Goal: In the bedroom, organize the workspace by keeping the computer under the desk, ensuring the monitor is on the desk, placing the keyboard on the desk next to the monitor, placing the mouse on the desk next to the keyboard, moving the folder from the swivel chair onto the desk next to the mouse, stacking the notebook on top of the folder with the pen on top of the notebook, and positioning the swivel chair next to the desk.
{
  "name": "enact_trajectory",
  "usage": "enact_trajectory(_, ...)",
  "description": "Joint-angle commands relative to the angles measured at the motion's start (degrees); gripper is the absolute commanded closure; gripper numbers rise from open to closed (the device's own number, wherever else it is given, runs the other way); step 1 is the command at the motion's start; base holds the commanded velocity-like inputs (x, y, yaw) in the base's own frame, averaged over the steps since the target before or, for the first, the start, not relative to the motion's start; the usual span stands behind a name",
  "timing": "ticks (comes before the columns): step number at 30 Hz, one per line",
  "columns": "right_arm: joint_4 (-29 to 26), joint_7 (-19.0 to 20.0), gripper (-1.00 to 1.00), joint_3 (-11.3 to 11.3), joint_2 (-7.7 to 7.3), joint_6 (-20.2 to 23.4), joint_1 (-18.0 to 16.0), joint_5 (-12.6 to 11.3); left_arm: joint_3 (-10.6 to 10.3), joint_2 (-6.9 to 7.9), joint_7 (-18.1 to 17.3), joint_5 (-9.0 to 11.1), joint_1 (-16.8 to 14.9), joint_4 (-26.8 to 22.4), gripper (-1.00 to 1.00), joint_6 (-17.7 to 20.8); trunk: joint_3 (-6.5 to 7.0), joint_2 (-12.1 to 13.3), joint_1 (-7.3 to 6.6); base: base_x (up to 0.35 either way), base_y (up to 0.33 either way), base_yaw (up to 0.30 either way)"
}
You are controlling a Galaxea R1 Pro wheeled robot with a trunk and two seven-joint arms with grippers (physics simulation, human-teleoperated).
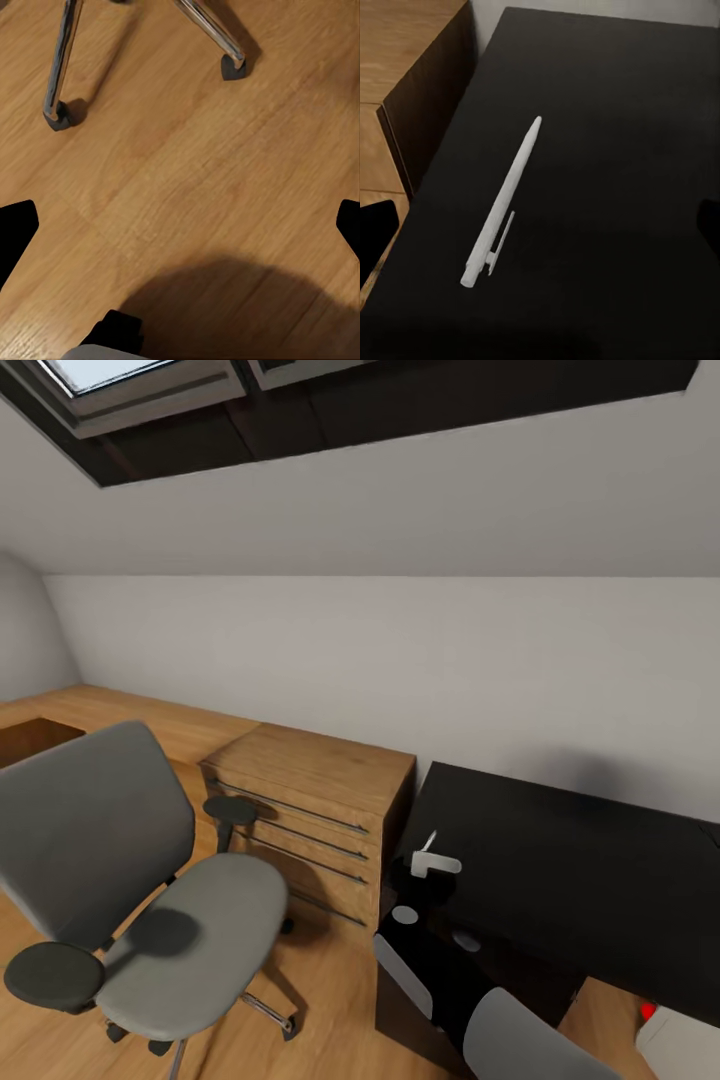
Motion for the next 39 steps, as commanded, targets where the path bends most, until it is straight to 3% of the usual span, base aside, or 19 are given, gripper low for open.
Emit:
enact_trajectory(1,-0.03,-0.33,-1.0,0.3,-0.04,-0.2,-0.09,-0.51,-0.49,0.04,0.38,0.47,-0.06,0.0,-1.0,-0.29,-0.06,-0.03,0.02,0.258,0.0,0.0)
enact_trajectory(23,0.78,0.55,-1.0,-0.04,-0.2,0.0,-0.1,-0.94,-0.84,-0.04,0.38,0.23,-0.06,0.0,-1.0,-1.1,-0.06,-0.03,0.02,0.081,0.0,0.0)
enact_trajectory(27,3.79,3.97,-1.0,-0.35,-0.21,0.09,-0.11,-1.13,-0.85,-0.05,0.38,0.28,-0.06,0.0,-1.0,-1.48,-0.06,-0.03,0.02,0.001,0.0,0.0)
enact_trajectory(28,6.52,8.03,-1.0,-1.02,-0.28,0.12,-0.22,-1.13,-0.85,-0.03,0.38,0.3,-0.06,0.0,-1.0,-1.57,-0.24,-0.43,0.24,0.0,0.0,0.0)
enact_trajectory(29,6.92,8.8,-1.0,-1.42,-0.38,0.12,-0.34,-1.12,-0.85,-0.04,0.38,0.3,-0.06,0.0,-1.0,-1.59,-0.42,-0.83,0.46,0.0,0.0,0.0)
enact_trajectory(36,8.06,11.32,-1.0,-2.42,-1.11,0.09,-0.58,-1.11,-0.92,-0.05,0.38,0.36,-0.06,0.0,-1.0,-1.61,-1.67,-3.64,2.0,0.0,0.0,0.0)
enact_trajectory(39,10.3,11.86,-1.0,-2.5,-1.17,0.01,-1.33,-1.18,-0.89,-0.04,0.38,0.39,-0.06,0.0,-1.0,-1.61,-1.67,-3.64,2.0,0.0,0.0,0.0)
